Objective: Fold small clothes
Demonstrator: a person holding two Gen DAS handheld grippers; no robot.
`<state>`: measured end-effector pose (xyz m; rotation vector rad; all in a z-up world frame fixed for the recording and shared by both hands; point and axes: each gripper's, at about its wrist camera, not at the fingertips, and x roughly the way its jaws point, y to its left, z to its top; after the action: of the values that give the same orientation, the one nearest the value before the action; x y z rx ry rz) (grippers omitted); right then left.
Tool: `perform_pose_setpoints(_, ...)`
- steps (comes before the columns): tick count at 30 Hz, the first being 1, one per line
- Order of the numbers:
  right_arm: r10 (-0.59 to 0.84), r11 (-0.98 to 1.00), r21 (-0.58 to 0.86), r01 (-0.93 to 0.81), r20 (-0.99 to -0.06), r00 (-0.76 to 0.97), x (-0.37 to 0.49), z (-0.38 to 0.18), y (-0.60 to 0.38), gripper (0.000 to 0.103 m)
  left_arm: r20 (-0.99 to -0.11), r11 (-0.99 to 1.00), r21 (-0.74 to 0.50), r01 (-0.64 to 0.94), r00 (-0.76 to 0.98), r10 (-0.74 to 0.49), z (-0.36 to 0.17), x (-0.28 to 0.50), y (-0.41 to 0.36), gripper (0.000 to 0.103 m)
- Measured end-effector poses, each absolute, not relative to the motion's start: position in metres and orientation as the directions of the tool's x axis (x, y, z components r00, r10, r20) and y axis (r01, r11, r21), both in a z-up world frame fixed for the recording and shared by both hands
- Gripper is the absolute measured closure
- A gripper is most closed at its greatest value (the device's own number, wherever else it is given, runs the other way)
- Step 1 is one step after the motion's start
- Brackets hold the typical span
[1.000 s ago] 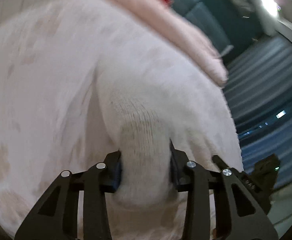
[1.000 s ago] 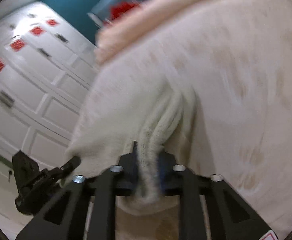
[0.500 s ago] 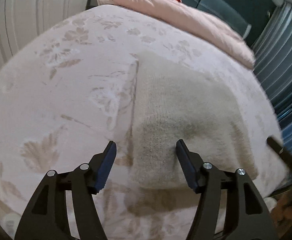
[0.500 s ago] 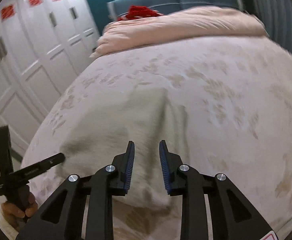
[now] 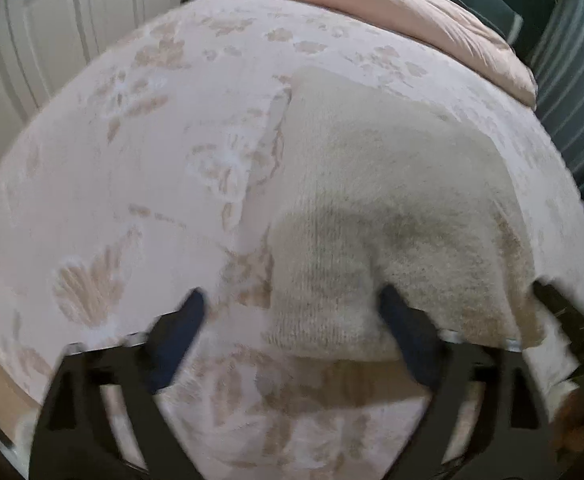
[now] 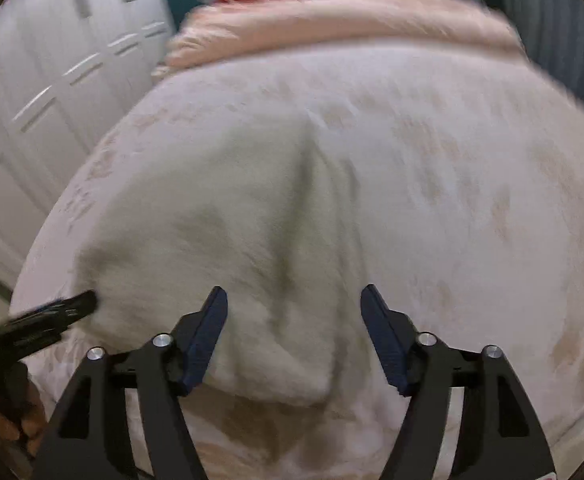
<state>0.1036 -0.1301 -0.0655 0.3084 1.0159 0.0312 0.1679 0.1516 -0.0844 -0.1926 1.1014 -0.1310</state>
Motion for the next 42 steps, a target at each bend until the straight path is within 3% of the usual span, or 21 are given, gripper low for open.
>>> perform_pose_setpoints(2,0.298,0.895,0.415,0.165,-0.829,0.473,0.112,-0.093,-0.144,0.035,-0.864,0.942,-0.335,-0.02,0.406,-0.298,-0.101,0.17,0.16,0.011)
perform_pose_setpoints(4,0.388,0.847,0.504,0.17,-0.804,0.451,0.117,-0.112,-0.146,0.05,-0.844,0.917,-0.398,-0.04,0.407,-0.349,-0.111,0.173,0.166,0.017)
perform_pose_setpoints(5,0.385,0.853,0.498,0.158,-0.804,0.454,0.122,-0.11,-0.143,0.062,-0.831,0.911,-0.411,-0.018,0.418,-0.367,-0.11,0.175,0.164,0.041)
perform_pose_setpoints(6,0.376,0.863,0.485,0.14,-0.802,0.464,0.126,-0.102,-0.14,0.067,-0.814,0.895,-0.446,0.018,0.407,-0.414,-0.106,0.177,0.16,0.066)
perform_pose_setpoints(9,0.302,0.914,0.403,0.048,-0.754,0.584,0.122,-0.05,-0.129,0.071,-0.787,0.901,-0.425,0.08,0.46,-0.412,-0.075,0.177,0.146,0.07)
perform_pose_setpoints(11,0.226,0.952,0.307,0.011,-0.725,0.65,0.115,-0.023,-0.128,0.072,-0.759,0.903,-0.41,0.133,0.5,-0.418,-0.06,0.172,0.14,0.07)
perform_pose_setpoints(13,0.207,0.96,0.28,0.02,-0.755,0.623,0.118,-0.037,-0.135,0.069,-0.78,0.908,-0.396,0.136,0.473,-0.411,-0.074,0.173,0.134,0.066)
perform_pose_setpoints(14,0.202,0.963,0.267,0.042,-0.815,0.544,0.127,-0.066,-0.138,0.067,-0.805,0.919,-0.373,0.129,0.448,-0.389,-0.085,0.176,0.131,0.062)
perform_pose_setpoints(15,0.19,0.967,0.248,0.065,-0.864,0.465,0.131,-0.095,-0.141,0.06,-0.837,0.932,-0.34,0.123,0.413,-0.359,-0.101,0.177,0.127,0.054)
perform_pose_setpoints(18,0.219,0.943,0.317,0.104,-0.823,0.524,0.111,-0.086,-0.153,0.058,-0.828,0.946,-0.306,0.108,0.46,-0.32,-0.104,0.165,0.129,0.044)
perform_pose_setpoints(23,0.141,0.962,0.257,0.089,-0.754,0.642,0.095,-0.032,-0.151,0.065,-0.843,0.97,-0.206,0.13,0.48,-0.243,-0.092,0.159,0.126,0.039)
perform_pose_setpoints(26,0.139,0.974,0.211,0.079,-0.839,0.527,0.11,-0.068,-0.142,0.066,-0.859,0.973,-0.214,0.089,0.458,-0.23,-0.099,0.163,0.128,0.032)
perform_pose_setpoints(27,0.128,0.981,0.182,0.072,-0.875,0.467,0.116,-0.086,-0.138,0.062,-0.863,0.973,-0.221,0.071,0.451,-0.229,-0.1,0.162,0.13,0.031)
perform_pose_setpoints(32,0.122,0.97,0.217,0.11,-0.825,0.551,0.093,-0.049,-0.14,0.061,-0.86,0.988,-0.133,0.076,0.486,-0.153,-0.072,0.143,0.125,0.032)
perform_pose_setpoints(34,0.1,0.968,0.216,0.125,-0.795,0.598,0.075,-0.026,-0.141,0.055,-0.851,0.992,-0.094,0.089,0.51,-0.126,-0.058,0.133,0.119,0.031)
perform_pose_setpoints(36,0.064,0.97,0.195,0.146,-0.781,0.621,0.073,-0.015,-0.128,0.038,-0.84,0.993,-0.064,0.096,0.532,-0.106,-0.047,0.123,0.111,0.025)
perform_pose_setpoints(39,0.017,0.968,0.169,0.184,-0.777,0.629,0.052,-0.008,-0.126,0.03,-0.82,0.993,-0.014,0.113,0.568,-0.076,-0.037,0.111,0.099,0.015)
perform_pose_setpoints(42,-0.026,0.962,0.152,0.226,-0.776,0.63,0.03,-0.012,-0.125,0.021,-0.797,0.992,0.028,0.121,0.602,-0.051,-0.028,0.096,0.087,0.011)
